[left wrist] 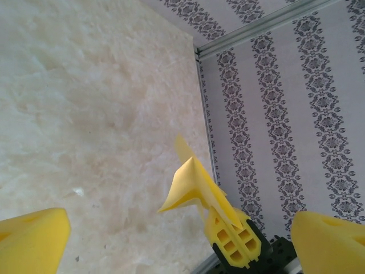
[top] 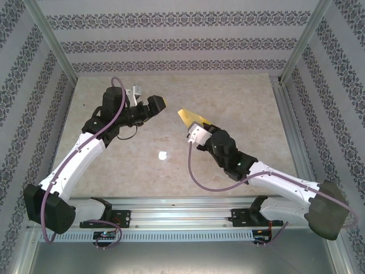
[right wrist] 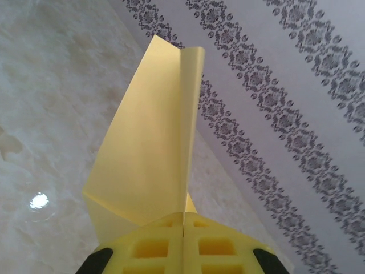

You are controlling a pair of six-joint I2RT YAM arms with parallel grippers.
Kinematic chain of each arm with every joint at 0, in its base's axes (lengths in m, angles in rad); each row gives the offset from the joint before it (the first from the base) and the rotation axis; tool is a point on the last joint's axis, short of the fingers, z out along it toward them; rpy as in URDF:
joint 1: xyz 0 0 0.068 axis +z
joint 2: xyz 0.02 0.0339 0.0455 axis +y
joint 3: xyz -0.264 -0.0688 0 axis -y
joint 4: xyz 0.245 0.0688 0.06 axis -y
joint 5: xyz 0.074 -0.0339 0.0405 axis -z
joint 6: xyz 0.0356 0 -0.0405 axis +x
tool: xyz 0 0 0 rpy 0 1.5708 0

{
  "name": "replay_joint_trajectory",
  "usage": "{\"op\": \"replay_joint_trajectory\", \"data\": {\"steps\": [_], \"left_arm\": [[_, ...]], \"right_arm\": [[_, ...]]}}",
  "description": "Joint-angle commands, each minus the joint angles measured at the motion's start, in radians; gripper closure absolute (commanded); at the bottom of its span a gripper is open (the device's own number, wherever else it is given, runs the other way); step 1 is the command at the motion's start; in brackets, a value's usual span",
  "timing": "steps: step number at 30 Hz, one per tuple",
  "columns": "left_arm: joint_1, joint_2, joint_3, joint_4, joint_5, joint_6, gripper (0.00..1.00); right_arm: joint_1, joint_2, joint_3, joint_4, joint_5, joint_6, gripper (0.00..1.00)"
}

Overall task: Fold a paper plane with a square sheet of paper (fold left side to right side)
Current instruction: Turn over the paper at the center of the table.

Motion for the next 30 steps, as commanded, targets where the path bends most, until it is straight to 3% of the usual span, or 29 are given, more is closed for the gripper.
{"op": "replay_joint_trajectory", "data": {"steps": [1, 9, 16, 18, 23, 30], "left_arm": [[-0.028, 0.014, -0.034, 0.117, 0.059, -0.061, 0.00], [-0.105, 0.091, -0.092, 0.323, 0.106, -0.113, 0.00], [-0.149, 0.177, -0.077, 0.409, 0.101, -0.172, 0.01], [-0.159, 0.199, -0.067, 0.421, 0.104, -0.190, 0.10], [-0.169, 0.225, -0.064, 0.439, 0.110, -0.217, 0.43], [-0.173, 0.243, -0.062, 0.434, 0.117, -0.216, 0.69]], "right_arm": [[0.046, 0.013, -0.010, 0.156, 0.150, -0.227, 1.00], [0.078, 0.038, -0.006, 0.158, 0.163, -0.263, 1.00], [0.091, 0.050, -0.023, 0.178, 0.176, -0.298, 1.00], [0.093, 0.055, -0.025, 0.183, 0.182, -0.301, 1.00], [0.093, 0.069, -0.022, 0.186, 0.198, -0.317, 1.00], [0.094, 0.078, -0.019, 0.184, 0.208, -0.319, 1.00]]}}
